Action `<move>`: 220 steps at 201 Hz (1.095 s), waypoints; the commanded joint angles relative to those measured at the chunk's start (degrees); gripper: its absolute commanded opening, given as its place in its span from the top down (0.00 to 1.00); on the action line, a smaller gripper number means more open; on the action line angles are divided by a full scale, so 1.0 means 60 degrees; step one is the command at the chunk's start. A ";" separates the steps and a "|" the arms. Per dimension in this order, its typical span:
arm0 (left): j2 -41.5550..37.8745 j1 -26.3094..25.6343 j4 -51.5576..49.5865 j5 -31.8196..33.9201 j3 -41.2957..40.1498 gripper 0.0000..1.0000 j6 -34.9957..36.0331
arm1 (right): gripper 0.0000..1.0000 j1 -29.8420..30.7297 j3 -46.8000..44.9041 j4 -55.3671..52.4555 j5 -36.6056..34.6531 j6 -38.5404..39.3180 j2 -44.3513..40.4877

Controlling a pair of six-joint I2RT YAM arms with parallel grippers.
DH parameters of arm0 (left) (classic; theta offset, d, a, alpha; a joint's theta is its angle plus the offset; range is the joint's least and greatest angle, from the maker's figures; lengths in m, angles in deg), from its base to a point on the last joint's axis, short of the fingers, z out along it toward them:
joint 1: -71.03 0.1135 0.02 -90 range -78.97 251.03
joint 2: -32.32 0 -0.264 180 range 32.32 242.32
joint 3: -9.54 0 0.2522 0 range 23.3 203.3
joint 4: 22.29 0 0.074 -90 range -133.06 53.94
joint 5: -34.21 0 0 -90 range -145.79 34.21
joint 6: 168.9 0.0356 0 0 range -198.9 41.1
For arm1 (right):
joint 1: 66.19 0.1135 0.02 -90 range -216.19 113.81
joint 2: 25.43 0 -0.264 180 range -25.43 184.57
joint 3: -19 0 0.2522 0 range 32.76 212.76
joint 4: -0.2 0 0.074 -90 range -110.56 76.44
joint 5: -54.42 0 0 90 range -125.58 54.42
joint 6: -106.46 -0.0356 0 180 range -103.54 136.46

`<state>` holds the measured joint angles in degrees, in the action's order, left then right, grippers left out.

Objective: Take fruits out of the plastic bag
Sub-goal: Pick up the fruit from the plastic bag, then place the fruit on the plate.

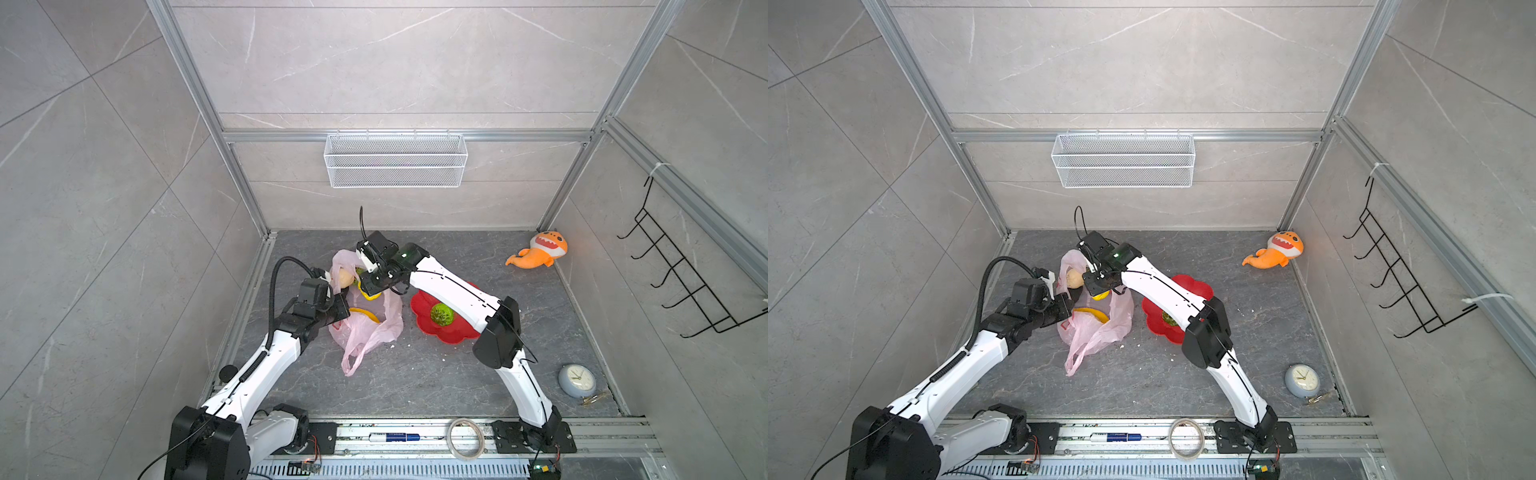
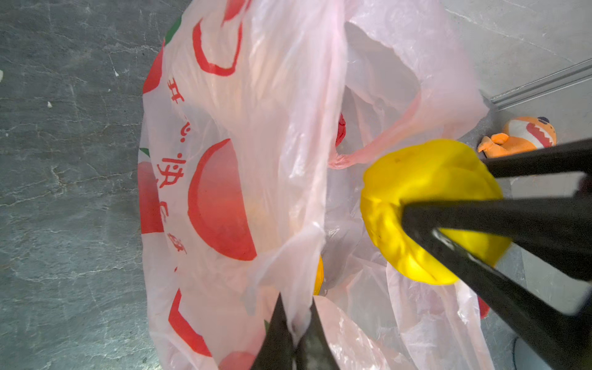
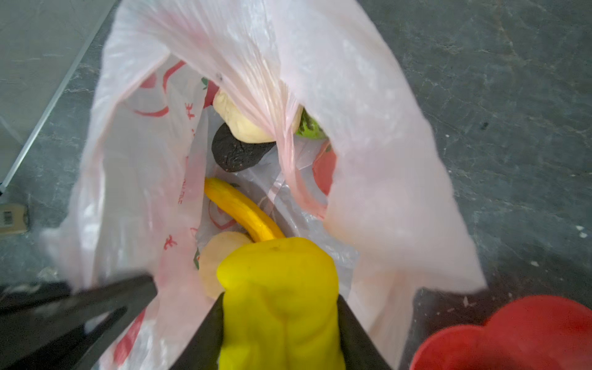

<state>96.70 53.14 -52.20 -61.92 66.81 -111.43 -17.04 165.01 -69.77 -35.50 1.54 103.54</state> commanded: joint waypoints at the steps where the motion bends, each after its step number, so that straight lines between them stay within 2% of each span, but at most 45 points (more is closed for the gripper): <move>1: 0.0102 -0.0036 0.0342 0.0049 0.0379 1.00 0.0135 | 0.81 0.0071 -0.0727 0.0468 0.0235 0.0156 -0.1292; 50: 0.0165 -0.0036 0.0283 0.0036 0.0627 1.00 0.0160 | 0.81 0.0071 -0.2437 0.1093 -0.0074 0.0083 -0.2839; 121: 0.0060 -0.0036 0.0085 0.0188 0.0787 1.00 0.0252 | 0.80 -0.0183 -0.4268 0.1179 -0.1177 -0.0083 -0.4568; 183: 0.0171 -0.0049 0.0024 0.0242 0.0966 1.00 0.0259 | 0.80 -0.1548 -0.7148 0.1760 -0.1346 -0.0639 -0.6375; 220: 0.0294 -0.0051 0.0010 0.0245 0.1010 1.00 0.0240 | 0.80 -0.2445 -0.8452 0.1991 -0.1405 -0.0765 -0.6972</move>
<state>98.12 53.01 -52.33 -60.72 70.59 -111.41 -29.50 117.93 -59.74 -42.96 -1.45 64.24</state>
